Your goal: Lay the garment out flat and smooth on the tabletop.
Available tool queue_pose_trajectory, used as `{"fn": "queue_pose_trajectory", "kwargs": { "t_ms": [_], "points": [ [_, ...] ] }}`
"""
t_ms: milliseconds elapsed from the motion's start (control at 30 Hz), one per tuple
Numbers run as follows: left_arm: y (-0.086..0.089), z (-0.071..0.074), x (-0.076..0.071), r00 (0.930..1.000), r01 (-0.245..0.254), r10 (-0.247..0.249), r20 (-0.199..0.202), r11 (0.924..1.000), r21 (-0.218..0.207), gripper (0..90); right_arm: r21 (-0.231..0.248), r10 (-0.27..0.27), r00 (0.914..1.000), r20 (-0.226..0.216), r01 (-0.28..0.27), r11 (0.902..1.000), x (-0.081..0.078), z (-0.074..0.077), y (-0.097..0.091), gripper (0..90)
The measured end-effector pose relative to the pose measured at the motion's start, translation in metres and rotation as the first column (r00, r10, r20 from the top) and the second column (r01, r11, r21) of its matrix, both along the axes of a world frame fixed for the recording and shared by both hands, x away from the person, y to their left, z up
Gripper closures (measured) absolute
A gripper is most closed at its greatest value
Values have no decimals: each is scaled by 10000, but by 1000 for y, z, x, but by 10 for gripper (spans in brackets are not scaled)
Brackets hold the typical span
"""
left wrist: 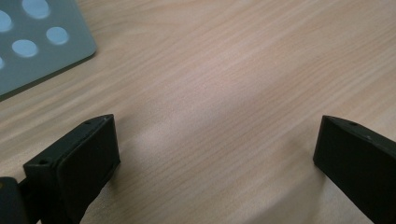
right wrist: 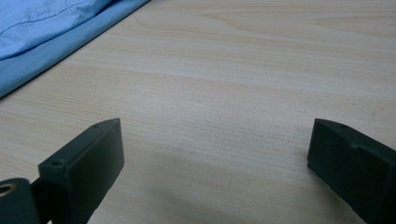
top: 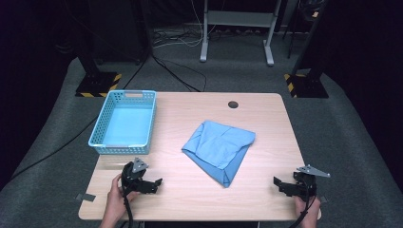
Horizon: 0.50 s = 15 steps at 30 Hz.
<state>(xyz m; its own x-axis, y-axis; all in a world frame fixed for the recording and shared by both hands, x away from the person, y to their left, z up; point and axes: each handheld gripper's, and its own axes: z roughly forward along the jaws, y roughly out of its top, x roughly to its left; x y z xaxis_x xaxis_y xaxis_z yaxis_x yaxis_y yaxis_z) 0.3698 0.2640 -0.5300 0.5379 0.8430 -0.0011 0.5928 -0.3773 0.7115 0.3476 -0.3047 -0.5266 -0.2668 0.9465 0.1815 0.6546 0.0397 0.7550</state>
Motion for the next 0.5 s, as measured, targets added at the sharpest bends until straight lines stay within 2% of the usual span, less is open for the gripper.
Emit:
{"fn": "queue_pose_trajectory", "kwargs": {
  "t_ms": [33, 300, 400, 467, 500],
  "points": [
    [-2, 0, 0, 9999, -149, 149, 3, 9999, 0, 0, -74, -18, 10000, -8, 18, 10000, 0, 0, 1, 31],
    [-6, 0, 1, 9994, -348, 348, 8, 9994, -10, 0, -587, -25, 10000, -11, 24, 9983, -1, 0, 6, 40],
    [-7, 0, 2, 10000, -91, 91, -24, 9999, -81, 2, -792, -108, 9995, 282, 130, 9968, -4, 1, 8, 51],
    [-10, 3, 2, 9990, 359, -371, -234, 9980, -529, 5, -826, -117, 9997, 214, 135, 9965, -3, 1, 8, 50],
    [-13, 4, 2, 9982, 550, -567, -217, 9958, -736, 6, -832, -100, 9997, 202, 116, 9965, -3, 1, 8, 49]
  ]
}}
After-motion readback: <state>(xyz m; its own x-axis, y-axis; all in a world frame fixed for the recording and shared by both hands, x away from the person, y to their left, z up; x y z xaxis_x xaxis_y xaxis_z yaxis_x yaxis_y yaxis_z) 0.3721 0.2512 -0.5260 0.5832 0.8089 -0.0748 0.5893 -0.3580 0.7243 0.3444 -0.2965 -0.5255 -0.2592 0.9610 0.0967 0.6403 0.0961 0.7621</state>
